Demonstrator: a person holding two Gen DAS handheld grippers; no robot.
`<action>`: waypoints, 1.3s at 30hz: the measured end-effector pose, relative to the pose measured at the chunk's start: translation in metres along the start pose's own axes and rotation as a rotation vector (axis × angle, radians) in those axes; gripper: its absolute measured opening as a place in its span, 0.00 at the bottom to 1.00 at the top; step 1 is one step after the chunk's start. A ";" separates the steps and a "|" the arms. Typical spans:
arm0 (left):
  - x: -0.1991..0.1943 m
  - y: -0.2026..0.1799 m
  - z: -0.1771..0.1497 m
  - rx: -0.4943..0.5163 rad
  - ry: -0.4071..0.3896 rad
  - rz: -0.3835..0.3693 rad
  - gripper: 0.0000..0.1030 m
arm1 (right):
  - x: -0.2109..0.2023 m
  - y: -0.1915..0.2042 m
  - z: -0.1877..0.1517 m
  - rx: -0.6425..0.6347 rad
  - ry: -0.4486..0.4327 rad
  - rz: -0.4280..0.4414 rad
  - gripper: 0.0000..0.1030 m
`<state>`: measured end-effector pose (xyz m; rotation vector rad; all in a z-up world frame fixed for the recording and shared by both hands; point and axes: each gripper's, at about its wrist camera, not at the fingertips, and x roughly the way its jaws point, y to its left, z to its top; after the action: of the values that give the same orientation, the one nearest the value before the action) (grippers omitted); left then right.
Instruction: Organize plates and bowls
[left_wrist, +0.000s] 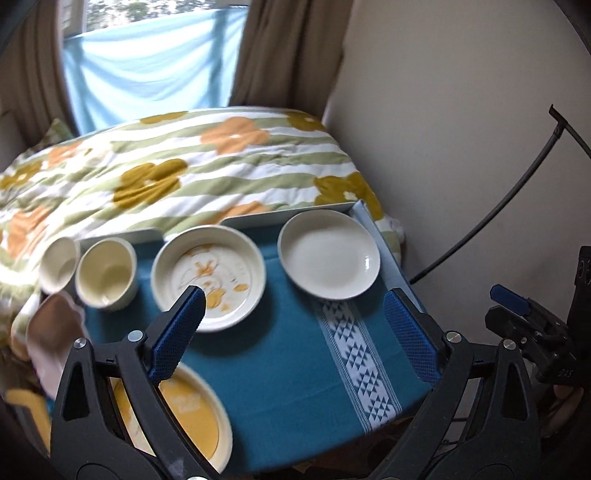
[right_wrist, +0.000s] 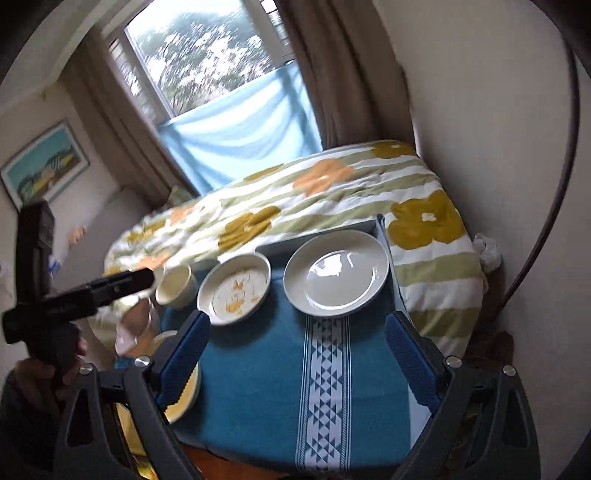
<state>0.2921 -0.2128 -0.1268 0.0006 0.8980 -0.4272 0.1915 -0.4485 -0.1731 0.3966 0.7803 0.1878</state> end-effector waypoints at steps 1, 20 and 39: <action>0.011 0.000 0.008 0.011 0.007 -0.020 0.94 | 0.003 -0.005 0.003 0.024 0.009 -0.014 0.91; 0.285 0.038 0.088 0.192 0.445 -0.213 0.53 | 0.170 -0.081 0.002 0.489 0.196 -0.135 0.53; 0.327 0.025 0.071 0.324 0.500 -0.227 0.15 | 0.213 -0.099 -0.006 0.502 0.269 -0.233 0.15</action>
<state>0.5332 -0.3197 -0.3337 0.3162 1.3166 -0.8031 0.3384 -0.4712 -0.3553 0.7593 1.1340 -0.1831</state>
